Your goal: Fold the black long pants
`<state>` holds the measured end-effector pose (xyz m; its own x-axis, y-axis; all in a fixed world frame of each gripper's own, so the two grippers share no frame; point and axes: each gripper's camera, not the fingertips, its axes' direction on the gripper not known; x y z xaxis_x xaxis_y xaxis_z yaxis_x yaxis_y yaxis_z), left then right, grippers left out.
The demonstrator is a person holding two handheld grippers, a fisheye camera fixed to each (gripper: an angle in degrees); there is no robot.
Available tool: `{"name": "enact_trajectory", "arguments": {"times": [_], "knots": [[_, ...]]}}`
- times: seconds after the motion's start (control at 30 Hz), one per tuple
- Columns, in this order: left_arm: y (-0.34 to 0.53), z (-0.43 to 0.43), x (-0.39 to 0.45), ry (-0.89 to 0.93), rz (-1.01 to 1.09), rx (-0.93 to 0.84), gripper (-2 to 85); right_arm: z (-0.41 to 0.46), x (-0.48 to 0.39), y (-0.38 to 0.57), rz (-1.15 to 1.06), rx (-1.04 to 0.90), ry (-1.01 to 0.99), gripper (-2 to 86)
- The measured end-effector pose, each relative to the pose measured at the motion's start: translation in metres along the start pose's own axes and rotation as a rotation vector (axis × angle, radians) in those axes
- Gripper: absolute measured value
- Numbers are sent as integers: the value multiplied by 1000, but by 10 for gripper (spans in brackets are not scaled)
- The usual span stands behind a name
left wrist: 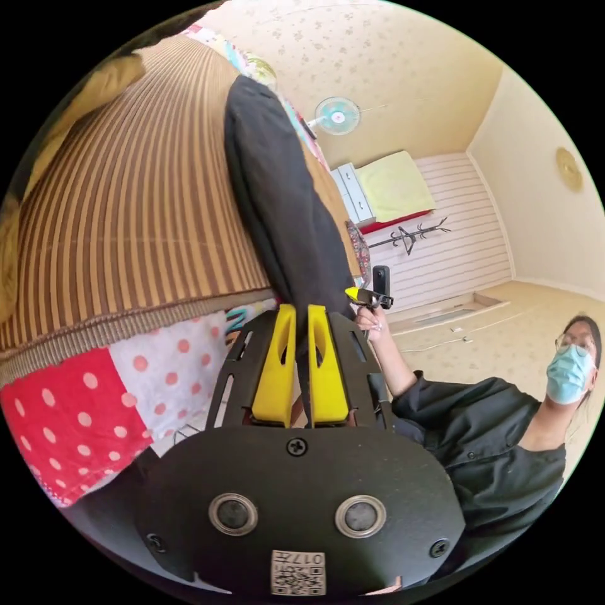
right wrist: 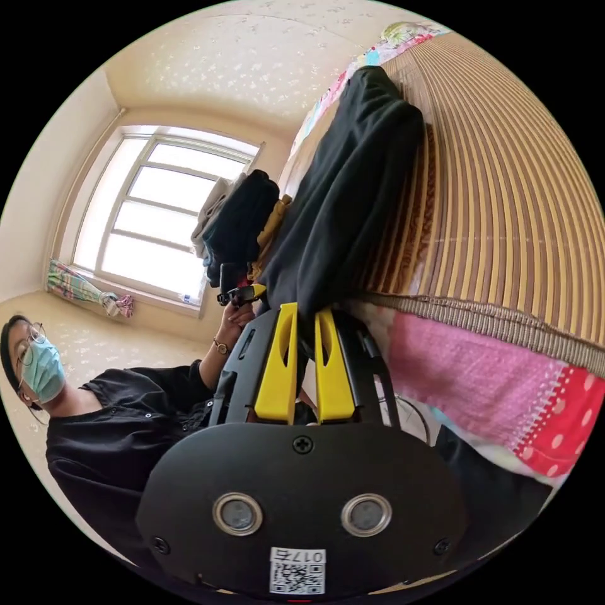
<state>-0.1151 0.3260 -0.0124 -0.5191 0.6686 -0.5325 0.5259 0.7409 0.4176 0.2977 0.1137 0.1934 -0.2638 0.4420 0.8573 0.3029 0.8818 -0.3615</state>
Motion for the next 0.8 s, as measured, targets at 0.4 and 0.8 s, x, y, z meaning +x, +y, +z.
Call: {"name": "enact_trajectory", "arguments": {"times": [0.4,0.8], "knots": [[-23,-170,379,227,652,426,35,-164,-347,-2,-685,291,-60,2],[-114,-176,449,60,560,583,34,-182,-414,-77,-647,384,19,4]]}}
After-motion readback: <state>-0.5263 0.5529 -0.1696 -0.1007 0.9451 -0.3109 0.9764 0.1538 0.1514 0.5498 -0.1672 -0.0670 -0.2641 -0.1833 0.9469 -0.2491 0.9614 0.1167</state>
